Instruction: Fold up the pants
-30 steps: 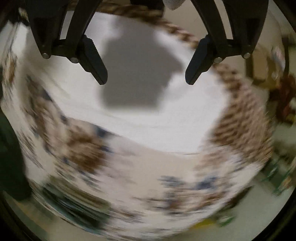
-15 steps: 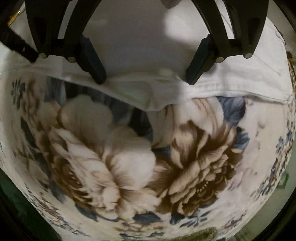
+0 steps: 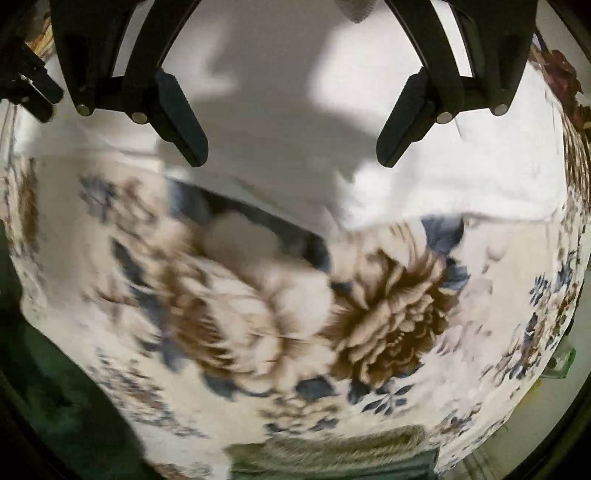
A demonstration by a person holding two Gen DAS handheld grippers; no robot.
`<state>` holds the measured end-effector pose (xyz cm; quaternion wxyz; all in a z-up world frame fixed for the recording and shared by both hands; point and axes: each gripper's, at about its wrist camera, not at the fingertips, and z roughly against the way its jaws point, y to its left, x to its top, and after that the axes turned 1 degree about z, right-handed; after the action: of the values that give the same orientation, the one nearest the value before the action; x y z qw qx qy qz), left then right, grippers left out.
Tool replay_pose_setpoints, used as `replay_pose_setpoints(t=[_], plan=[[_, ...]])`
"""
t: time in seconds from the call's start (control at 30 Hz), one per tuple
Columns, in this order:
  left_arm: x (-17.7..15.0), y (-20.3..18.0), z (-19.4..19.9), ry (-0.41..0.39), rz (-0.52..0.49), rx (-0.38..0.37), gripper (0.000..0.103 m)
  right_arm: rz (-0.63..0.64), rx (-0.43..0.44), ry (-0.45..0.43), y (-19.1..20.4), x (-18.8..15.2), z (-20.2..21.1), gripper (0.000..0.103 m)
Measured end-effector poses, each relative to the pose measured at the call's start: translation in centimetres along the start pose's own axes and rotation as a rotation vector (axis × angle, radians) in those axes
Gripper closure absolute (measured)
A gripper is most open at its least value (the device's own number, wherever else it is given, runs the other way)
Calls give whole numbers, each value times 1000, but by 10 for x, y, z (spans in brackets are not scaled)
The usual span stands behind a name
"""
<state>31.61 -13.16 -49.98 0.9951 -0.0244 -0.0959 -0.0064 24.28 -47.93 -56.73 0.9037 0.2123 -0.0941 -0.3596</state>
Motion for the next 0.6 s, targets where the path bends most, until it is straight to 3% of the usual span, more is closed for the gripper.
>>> replay_pose_setpoints(t=[0.13, 0.3, 0.43, 0.6], plan=[[-50, -41, 15, 18, 7, -25, 9, -123, -35, -97, -112, -22, 78, 32], [-112, -93, 9, 56, 29, -19, 9, -233, -3, -128, -228, -24, 100, 32], [-140, -130, -9, 73, 14, 6, 9, -250, 83, -115, -271, -7, 70, 40], [-149, -153, -40, 101, -19, 63, 9, -275, 271, -165, -276, 6, 38, 49]])
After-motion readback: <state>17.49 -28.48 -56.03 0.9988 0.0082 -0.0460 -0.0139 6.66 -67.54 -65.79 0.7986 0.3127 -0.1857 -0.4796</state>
